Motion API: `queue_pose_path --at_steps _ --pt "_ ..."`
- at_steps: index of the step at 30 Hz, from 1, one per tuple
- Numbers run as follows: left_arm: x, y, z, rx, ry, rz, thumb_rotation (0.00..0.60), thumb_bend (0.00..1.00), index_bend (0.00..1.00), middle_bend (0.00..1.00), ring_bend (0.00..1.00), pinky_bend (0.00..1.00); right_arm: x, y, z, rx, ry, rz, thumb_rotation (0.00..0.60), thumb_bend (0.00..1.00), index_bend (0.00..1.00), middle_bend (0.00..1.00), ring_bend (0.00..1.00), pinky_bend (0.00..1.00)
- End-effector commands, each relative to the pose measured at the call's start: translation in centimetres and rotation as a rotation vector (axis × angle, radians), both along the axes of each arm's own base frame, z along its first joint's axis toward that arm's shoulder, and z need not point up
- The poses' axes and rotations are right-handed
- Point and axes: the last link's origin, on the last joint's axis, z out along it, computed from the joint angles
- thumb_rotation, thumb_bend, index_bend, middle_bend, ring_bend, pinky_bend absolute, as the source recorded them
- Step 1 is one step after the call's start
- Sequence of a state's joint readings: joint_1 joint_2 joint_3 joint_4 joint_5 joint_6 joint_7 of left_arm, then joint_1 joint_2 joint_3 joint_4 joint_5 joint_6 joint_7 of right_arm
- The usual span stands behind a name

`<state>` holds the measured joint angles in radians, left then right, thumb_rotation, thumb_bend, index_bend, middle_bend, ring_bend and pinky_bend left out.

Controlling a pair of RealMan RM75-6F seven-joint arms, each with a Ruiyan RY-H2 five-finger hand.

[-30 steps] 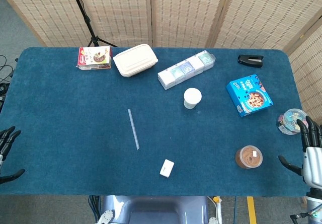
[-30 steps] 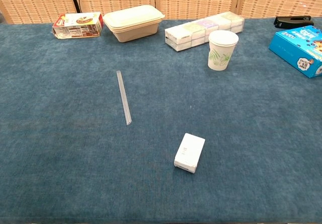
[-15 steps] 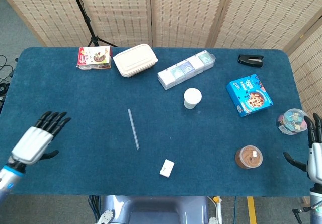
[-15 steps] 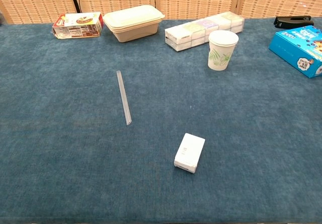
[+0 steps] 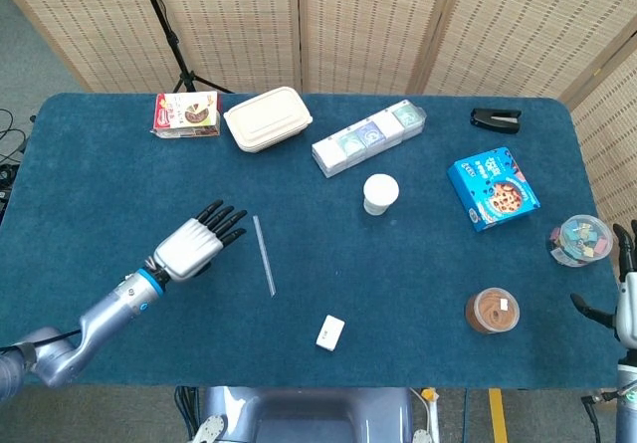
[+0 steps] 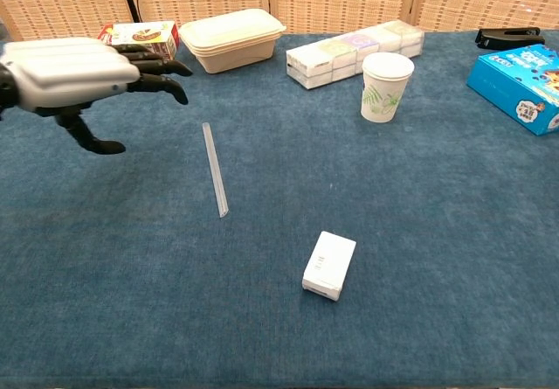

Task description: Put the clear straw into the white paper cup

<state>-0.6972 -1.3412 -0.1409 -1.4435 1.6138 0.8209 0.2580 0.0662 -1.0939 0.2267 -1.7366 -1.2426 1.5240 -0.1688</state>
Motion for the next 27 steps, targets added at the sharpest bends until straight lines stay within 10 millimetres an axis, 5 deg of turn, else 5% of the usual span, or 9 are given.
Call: queue_pose_path --at_steps 1,12,27 --pt "1.5 1.4 -1.9 -0.016 0.020 -0.007 0.600 0.28 0.23 0.00 0.00 0.00 -0.6 -0.2 0.2 -0.004 0.003 -0.026 0.600 0.00 0.00 0.00 0.00 0.00" --pt "3.5 2.4 -6.2 -0.046 0.053 -0.022 0.600 0.31 0.34 0.00 0.00 0.00 -1.2 -0.1 0.7 -0.020 -0.006 -0.053 0.600 0.00 0.00 0.00 0.00 0.00" --pt "3.7 2.9 -8.1 -0.051 0.032 -0.004 0.600 0.31 0.38 0.00 0.00 0.00 -1.3 -0.1 0.9 -0.017 -0.016 -0.054 0.600 0.00 0.00 0.00 0.00 0.00"
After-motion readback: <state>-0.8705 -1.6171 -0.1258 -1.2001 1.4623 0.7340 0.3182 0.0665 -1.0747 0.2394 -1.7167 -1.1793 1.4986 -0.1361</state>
